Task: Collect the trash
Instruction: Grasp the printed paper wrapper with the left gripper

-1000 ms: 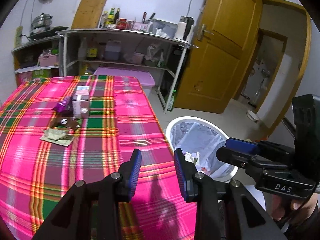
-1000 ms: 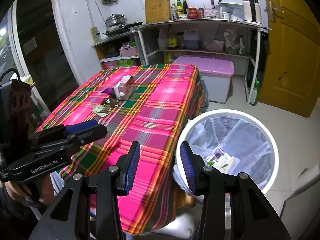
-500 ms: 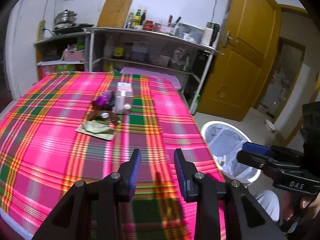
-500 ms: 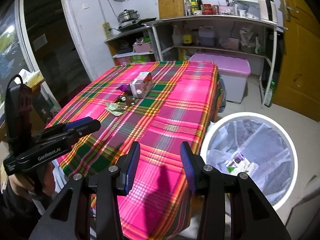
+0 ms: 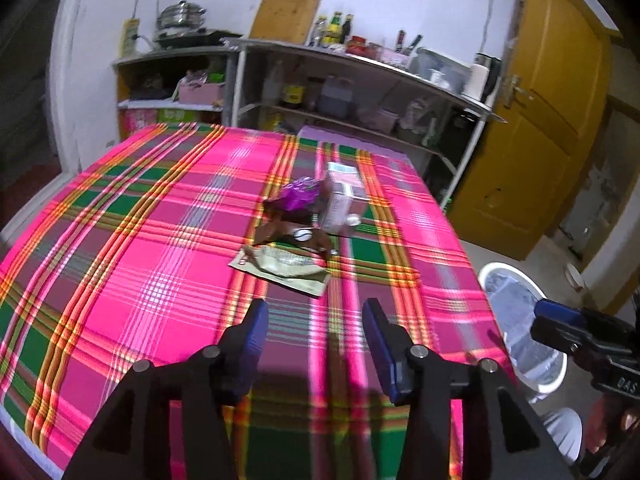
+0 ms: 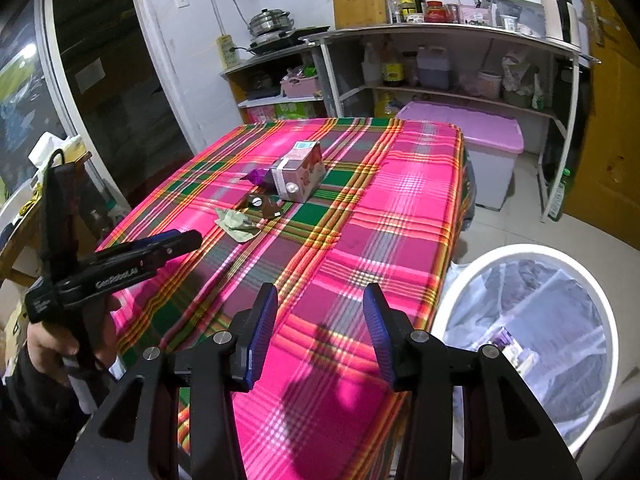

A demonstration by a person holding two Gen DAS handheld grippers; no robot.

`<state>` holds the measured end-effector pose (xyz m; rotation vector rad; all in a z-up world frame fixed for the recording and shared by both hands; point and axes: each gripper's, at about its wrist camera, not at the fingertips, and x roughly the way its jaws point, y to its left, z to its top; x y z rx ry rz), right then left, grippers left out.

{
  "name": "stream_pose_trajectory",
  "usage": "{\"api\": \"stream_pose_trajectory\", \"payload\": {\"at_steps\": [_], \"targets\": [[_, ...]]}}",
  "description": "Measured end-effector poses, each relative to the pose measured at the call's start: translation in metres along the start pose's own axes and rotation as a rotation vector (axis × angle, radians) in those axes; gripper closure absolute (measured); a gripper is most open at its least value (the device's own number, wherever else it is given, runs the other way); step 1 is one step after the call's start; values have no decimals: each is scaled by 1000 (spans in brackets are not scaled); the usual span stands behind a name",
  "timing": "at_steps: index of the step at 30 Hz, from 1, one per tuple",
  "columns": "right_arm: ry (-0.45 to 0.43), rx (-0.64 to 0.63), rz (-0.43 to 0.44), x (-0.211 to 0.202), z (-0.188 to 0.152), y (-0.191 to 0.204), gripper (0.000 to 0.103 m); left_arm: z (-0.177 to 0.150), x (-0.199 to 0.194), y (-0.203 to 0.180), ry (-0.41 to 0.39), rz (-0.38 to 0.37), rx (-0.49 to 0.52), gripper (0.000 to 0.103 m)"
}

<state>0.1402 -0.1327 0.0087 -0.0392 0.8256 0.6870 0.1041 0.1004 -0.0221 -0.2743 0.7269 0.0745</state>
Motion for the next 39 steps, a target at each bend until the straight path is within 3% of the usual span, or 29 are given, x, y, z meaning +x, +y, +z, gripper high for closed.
{"api": "stream_pose_trajectory", "payload": {"at_steps": [11, 17, 25, 27, 39], "targets": [[31, 9, 6, 22, 7, -8, 57, 19, 51, 15, 72, -3, -143, 48], [34, 12, 7, 26, 11, -10, 57, 32, 76, 15, 86, 47, -185, 46], [44, 8, 4, 32, 18, -12, 57, 32, 87, 11, 82, 156, -114, 50], [48, 3, 3, 34, 20, -10, 57, 31, 84, 13, 82, 136, -116, 56], [76, -73, 28, 63, 40, 17, 57, 19, 61, 31, 73, 60, -104, 63]]}}
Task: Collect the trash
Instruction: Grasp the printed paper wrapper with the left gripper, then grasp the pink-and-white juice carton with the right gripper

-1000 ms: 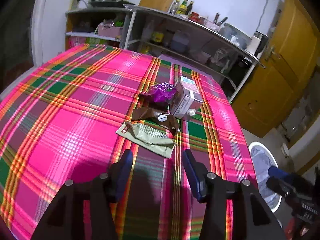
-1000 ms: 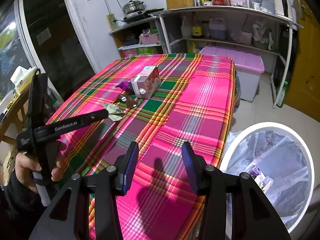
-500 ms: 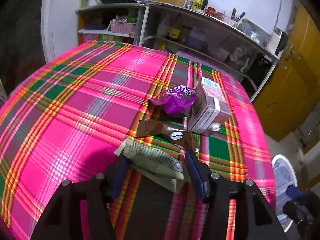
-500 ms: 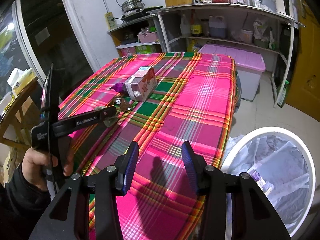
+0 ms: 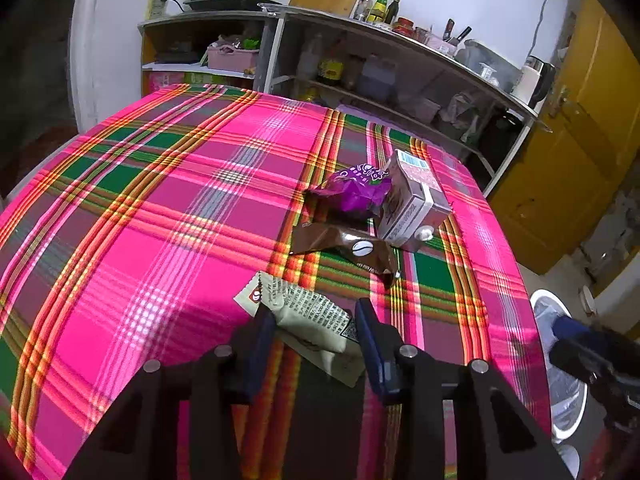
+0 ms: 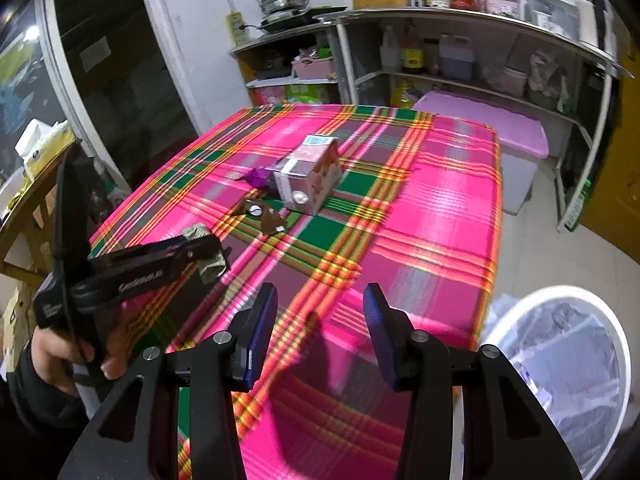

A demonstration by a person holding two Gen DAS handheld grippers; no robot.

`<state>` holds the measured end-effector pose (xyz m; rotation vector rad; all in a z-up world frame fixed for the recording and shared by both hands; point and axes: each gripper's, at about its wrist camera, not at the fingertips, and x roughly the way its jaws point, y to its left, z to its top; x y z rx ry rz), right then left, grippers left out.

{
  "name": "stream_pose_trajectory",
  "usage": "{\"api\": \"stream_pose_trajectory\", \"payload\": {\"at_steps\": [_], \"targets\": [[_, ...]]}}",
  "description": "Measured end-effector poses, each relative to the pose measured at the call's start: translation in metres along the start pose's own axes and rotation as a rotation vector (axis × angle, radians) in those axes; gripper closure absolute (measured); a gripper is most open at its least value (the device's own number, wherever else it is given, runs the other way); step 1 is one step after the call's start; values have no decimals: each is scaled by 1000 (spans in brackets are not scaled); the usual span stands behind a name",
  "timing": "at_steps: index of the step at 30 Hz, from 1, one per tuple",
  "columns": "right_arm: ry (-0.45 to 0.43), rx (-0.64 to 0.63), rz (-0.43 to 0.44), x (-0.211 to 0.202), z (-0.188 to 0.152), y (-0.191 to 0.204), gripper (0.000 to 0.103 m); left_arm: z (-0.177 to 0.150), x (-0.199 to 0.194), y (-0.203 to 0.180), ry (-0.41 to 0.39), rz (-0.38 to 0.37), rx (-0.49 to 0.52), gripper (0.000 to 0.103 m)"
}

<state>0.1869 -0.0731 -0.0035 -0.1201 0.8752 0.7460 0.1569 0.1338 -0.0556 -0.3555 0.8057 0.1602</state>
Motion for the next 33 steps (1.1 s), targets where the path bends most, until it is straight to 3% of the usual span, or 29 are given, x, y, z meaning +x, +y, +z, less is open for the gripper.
{"api": "stream_pose_trajectory", "payload": {"at_steps": [11, 20, 22, 23, 25, 33], "targets": [[69, -136, 21, 58, 32, 31, 57, -4, -21, 25, -28, -13, 21, 63], [20, 14, -28, 68, 66, 22, 57, -3, -24, 43, -38, -21, 7, 63], [10, 42, -33, 71, 72, 25, 53, -3, -22, 44, -34, -29, 6, 63], [5, 56, -37, 73, 75, 25, 46, -4, -21, 45, -33, -32, 5, 63], [0, 65, -55, 77, 80, 29, 44, -4, -20, 47, -32, -39, 3, 63], [44, 110, -122, 101, 87, 27, 44, -4, -20, 55, -31, -64, -3, 63]]}}
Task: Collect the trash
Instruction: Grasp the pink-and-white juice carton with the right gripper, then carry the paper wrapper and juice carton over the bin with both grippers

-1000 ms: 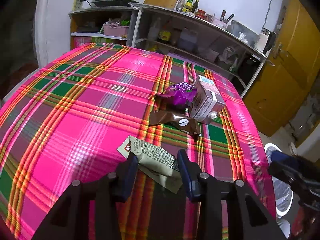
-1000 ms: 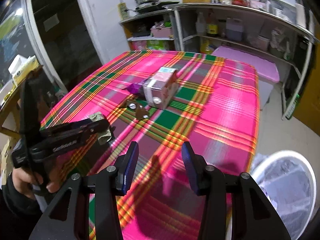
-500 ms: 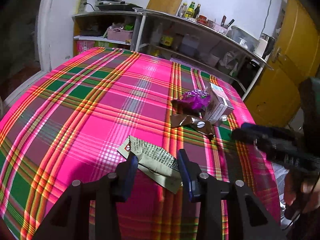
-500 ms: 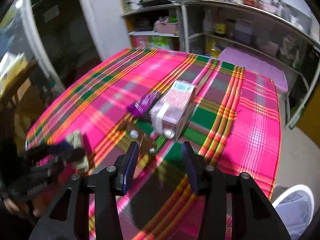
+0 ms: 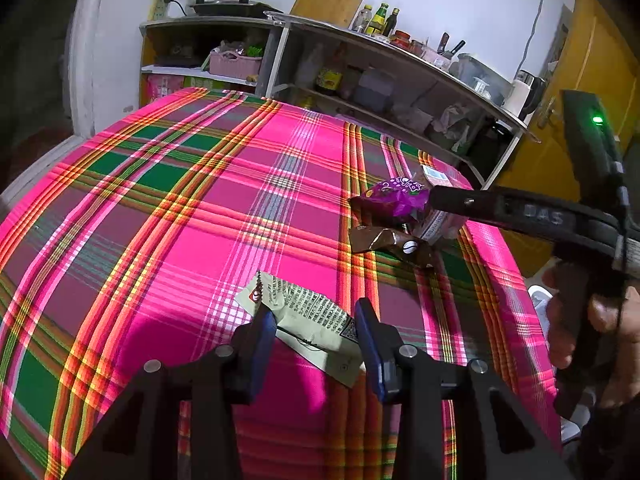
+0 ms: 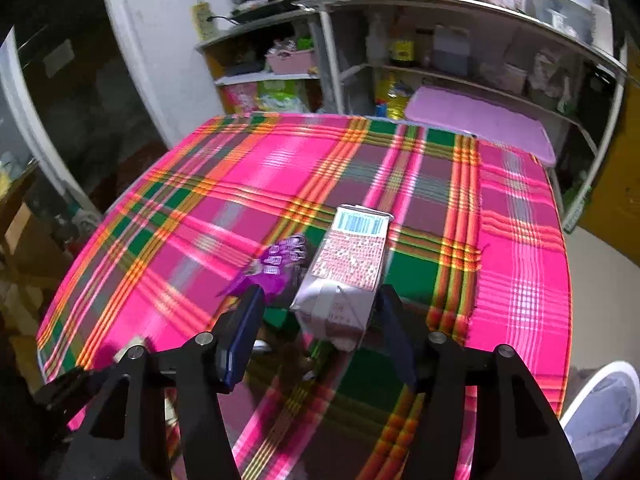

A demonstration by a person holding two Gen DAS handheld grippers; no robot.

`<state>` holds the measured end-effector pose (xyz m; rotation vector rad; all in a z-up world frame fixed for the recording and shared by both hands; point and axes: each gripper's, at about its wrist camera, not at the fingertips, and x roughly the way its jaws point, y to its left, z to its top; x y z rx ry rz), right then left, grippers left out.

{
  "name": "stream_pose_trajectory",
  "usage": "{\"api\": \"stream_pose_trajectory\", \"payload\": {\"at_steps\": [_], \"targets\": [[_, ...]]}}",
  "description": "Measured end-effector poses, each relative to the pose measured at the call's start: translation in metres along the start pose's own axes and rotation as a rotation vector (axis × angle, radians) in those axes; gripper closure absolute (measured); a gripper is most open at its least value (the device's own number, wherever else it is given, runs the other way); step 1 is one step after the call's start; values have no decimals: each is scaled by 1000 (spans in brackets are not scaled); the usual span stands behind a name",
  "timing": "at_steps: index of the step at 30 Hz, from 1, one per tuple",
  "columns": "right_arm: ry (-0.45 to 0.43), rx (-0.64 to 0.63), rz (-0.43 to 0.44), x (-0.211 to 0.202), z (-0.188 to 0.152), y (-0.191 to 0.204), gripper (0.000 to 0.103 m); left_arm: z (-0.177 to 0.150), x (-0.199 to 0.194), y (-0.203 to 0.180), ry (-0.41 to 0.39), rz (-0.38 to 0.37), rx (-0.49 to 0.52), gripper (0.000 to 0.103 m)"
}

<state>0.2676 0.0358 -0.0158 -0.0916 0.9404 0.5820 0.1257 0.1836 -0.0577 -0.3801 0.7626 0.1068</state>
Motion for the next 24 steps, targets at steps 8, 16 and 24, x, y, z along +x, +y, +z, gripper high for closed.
{"api": "stream_pose_trajectory", "payload": {"at_steps": [8, 16, 24], "targets": [[-21, 39, 18, -10, -6, -11, 60, 0, 1, 1, 3, -21, 2, 63], [-46, 35, 50, -40, -30, -15, 61, -2, -11, -11, -17, -14, 27, 63], [-91, 36, 70, -89, -66, -26, 61, -9, -36, -42, -45, -20, 79, 63]]}}
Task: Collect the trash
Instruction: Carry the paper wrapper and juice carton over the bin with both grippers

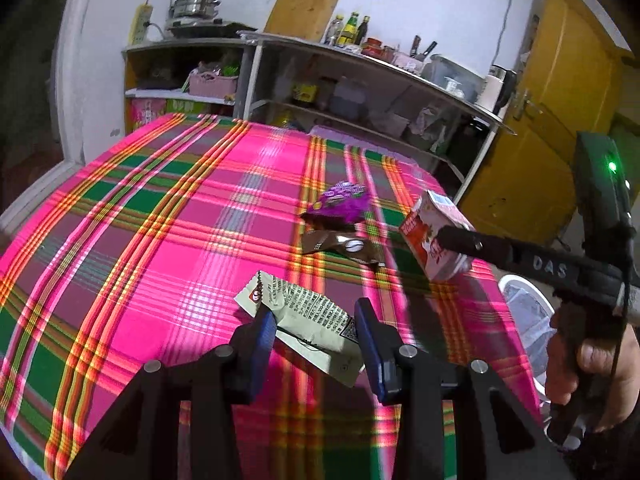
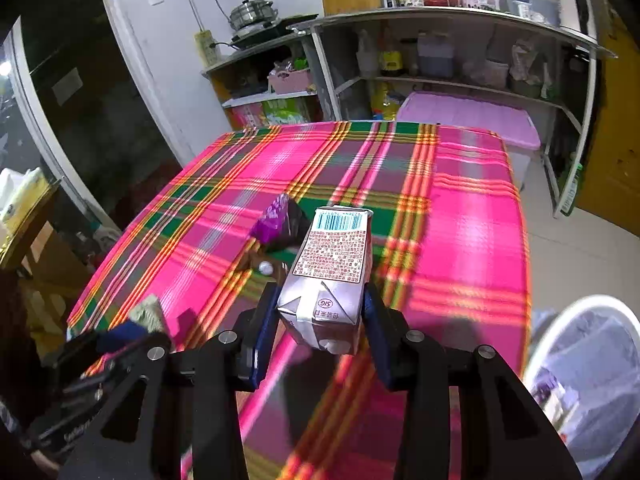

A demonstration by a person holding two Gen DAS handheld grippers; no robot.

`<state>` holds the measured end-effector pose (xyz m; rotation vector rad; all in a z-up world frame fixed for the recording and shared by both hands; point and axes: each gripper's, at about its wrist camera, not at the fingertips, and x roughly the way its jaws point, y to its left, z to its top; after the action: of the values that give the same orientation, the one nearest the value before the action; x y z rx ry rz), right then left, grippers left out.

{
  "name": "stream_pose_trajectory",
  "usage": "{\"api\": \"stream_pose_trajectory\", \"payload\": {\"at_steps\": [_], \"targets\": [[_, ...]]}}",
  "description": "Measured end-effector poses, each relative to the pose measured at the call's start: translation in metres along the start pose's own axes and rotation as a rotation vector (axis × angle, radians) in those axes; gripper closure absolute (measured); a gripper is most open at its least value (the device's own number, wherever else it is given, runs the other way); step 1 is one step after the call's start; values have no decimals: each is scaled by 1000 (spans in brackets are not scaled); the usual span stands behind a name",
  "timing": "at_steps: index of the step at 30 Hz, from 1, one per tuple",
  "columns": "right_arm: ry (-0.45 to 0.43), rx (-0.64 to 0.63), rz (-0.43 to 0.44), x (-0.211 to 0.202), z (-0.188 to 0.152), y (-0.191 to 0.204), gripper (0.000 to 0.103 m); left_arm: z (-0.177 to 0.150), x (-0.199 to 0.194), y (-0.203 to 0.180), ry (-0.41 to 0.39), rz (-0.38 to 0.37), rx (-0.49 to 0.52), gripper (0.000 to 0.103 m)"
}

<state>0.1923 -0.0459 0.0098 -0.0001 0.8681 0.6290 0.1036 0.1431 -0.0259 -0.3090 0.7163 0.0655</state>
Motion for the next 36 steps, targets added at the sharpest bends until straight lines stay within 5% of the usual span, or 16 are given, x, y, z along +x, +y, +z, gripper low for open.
{"api": "stream_pose_trajectory", "payload": {"at_steps": [15, 36], "targets": [[-73, 22, -39, -93, -55, -32, 61, -18, -35, -89, -24, -56, 117, 63], [-149, 172, -130, -160, -101, -110, 61, -37, -32, -191, 16, -155, 276, 63]]}}
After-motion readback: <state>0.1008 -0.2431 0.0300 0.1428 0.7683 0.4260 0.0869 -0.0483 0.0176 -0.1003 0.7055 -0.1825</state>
